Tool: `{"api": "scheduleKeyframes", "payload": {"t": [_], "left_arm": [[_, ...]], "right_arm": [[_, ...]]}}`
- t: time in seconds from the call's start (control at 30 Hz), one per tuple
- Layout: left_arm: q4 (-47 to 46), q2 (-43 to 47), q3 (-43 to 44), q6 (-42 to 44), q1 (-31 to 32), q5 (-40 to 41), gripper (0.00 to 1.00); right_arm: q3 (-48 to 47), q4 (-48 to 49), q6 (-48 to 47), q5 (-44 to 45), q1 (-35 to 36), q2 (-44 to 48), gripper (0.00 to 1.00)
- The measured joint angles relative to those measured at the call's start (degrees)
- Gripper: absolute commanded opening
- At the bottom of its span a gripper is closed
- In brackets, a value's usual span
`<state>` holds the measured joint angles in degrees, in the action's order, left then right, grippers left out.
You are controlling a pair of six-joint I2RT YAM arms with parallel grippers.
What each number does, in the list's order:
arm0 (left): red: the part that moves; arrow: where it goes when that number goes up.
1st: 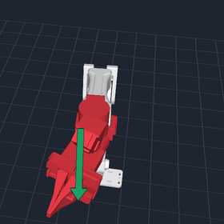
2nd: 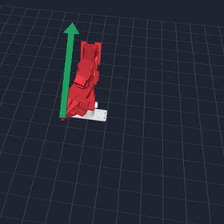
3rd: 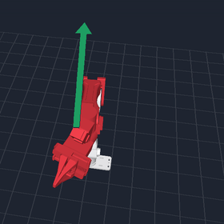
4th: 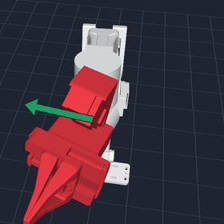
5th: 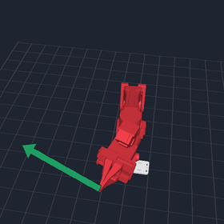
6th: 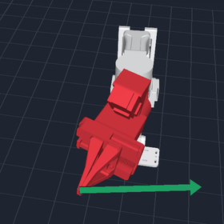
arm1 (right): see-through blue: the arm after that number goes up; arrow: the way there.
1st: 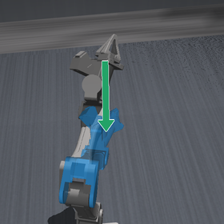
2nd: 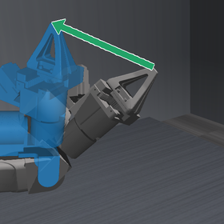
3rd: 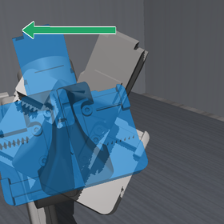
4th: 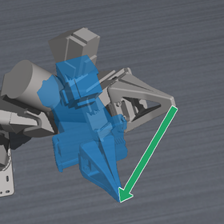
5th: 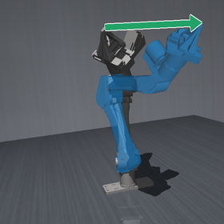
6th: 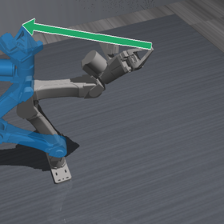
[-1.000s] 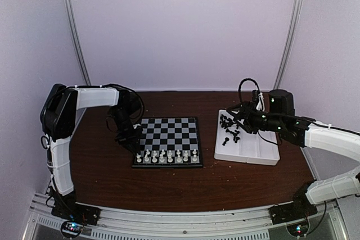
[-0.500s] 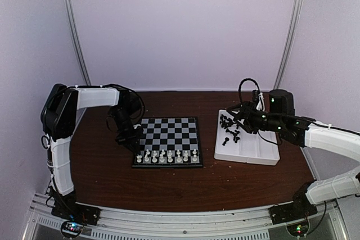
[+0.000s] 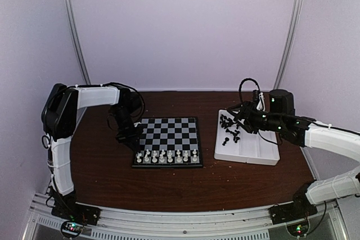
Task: Set up the chess pieces on the board
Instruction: Place the chess piece on the chessboard, then reset both arms
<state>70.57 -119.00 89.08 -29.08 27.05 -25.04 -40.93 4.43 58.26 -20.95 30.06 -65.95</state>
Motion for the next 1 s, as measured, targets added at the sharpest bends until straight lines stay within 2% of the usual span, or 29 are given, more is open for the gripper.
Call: {"api": "scheduleKeyframes", "payload": {"t": [0.3,0.43,0.53,1.0], "left_arm": [[0.0,-0.4,0.8,0.0,0.0,0.7,0.03],[0.0,-0.6,1.2,0.0,0.0,0.8,0.13],[0.0,-0.6,1.2,0.0,0.0,1.2,0.16],[-0.4,-0.1,2.4,-0.2,0.0,3.3,0.20]], "right_arm": [[0.0,-0.2,0.0,0.0,-0.3,0.0,0.61],[0.0,-0.2,0.0,0.0,-0.3,0.0,0.61],[0.0,-0.2,0.0,0.0,-0.3,0.0,0.61],[0.0,-0.6,-0.7,0.0,-0.6,0.0,0.61]]}}
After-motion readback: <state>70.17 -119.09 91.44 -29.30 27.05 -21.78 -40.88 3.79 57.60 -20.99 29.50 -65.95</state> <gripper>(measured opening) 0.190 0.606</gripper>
